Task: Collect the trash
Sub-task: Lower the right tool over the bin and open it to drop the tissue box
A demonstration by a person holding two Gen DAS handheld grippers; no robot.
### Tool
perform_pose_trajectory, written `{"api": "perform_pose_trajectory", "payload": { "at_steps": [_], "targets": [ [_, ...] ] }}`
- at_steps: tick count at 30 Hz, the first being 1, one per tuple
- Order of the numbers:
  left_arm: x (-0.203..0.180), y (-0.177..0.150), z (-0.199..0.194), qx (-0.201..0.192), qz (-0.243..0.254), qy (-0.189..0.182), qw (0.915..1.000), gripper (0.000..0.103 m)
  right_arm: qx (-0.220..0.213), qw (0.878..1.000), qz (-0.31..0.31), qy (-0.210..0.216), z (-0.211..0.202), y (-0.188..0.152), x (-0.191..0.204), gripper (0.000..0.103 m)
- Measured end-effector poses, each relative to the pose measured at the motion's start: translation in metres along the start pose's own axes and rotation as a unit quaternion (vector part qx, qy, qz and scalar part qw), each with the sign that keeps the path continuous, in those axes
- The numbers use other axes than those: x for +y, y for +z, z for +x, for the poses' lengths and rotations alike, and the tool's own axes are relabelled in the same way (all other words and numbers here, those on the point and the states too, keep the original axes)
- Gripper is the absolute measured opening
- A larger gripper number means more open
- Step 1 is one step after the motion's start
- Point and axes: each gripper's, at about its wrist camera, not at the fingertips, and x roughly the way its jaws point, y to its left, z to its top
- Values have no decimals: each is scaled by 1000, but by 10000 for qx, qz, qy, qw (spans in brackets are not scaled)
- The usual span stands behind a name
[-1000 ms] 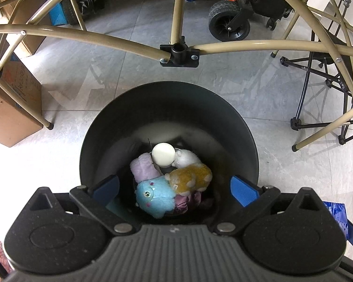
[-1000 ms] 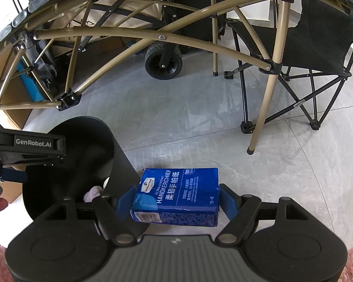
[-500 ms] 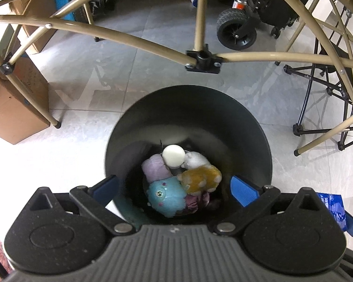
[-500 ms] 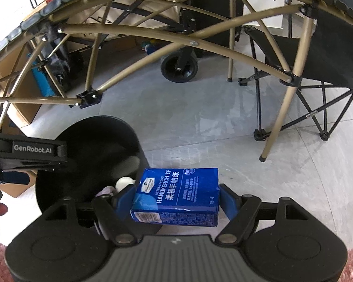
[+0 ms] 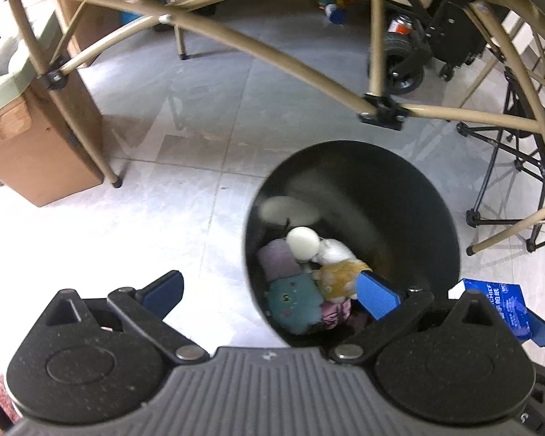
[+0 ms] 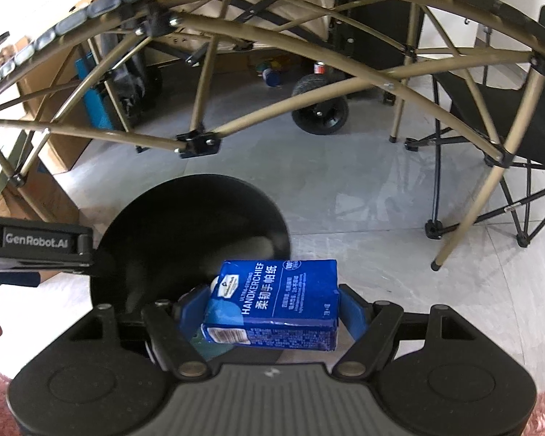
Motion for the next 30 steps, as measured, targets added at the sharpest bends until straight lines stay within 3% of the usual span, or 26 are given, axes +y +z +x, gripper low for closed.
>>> {"api": "perform_pose_trajectory", "payload": {
  "at_steps": [14, 30],
  "targets": [
    [68, -11, 2, 92, -547, 148, 9984, 103, 80, 9994, -295, 187, 15, 11, 54, 74],
    [104, -18, 13, 262, -806, 298, 9960, 103, 300, 9985, -370, 270, 37, 29, 93, 74]
  ]
}}
